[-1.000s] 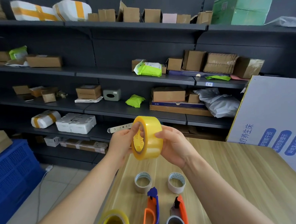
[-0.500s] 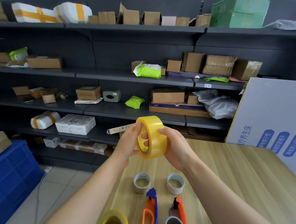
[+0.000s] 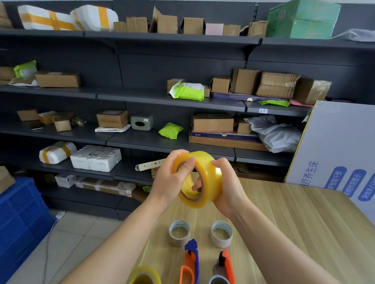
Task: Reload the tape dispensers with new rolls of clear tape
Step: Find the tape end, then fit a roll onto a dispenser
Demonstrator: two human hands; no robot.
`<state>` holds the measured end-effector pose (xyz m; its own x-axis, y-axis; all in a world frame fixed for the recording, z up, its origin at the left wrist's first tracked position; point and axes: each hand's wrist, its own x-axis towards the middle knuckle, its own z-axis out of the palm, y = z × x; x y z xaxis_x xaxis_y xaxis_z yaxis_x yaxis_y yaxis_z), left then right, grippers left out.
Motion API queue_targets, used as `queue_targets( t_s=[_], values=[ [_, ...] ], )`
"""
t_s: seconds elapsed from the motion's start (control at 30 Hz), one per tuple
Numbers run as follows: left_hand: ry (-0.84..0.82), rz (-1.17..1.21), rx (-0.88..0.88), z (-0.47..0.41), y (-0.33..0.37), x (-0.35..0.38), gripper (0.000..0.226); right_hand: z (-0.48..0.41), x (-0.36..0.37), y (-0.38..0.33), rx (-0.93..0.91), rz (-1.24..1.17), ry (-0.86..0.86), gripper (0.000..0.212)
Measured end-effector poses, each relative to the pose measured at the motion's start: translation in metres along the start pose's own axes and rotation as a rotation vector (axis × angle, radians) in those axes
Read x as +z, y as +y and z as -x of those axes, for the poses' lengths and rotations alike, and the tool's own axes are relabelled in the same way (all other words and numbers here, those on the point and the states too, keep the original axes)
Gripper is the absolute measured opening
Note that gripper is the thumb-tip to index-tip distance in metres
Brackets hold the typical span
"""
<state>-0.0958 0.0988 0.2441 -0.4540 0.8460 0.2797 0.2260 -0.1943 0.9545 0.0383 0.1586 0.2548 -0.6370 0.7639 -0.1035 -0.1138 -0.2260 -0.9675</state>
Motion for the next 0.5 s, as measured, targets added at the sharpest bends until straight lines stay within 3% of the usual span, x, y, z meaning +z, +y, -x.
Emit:
queue_targets(
  t_s=[0.27, 0.4, 0.5],
  values=[
    [-0.030, -0.294, 0.262, 0.0033, 0.0087, 0.0031, 0.055, -0.0025, 0.0068, -0.0004, 0.028, -0.088, 0.053, 0.037],
    [-0.068, -0.446, 0.432, -0.0017, 0.0078, -0.0028, 0.046, -0.0027, 0.0045, 0.0013, 0.042, -0.145, 0.007, 0.032],
    [-0.051, -0.363, 0.385, -0.0048, 0.0061, -0.0055, 0.035, -0.0008, 0.0057, -0.0012, 0.042, -0.149, -0.097, 0.033]
  ],
)
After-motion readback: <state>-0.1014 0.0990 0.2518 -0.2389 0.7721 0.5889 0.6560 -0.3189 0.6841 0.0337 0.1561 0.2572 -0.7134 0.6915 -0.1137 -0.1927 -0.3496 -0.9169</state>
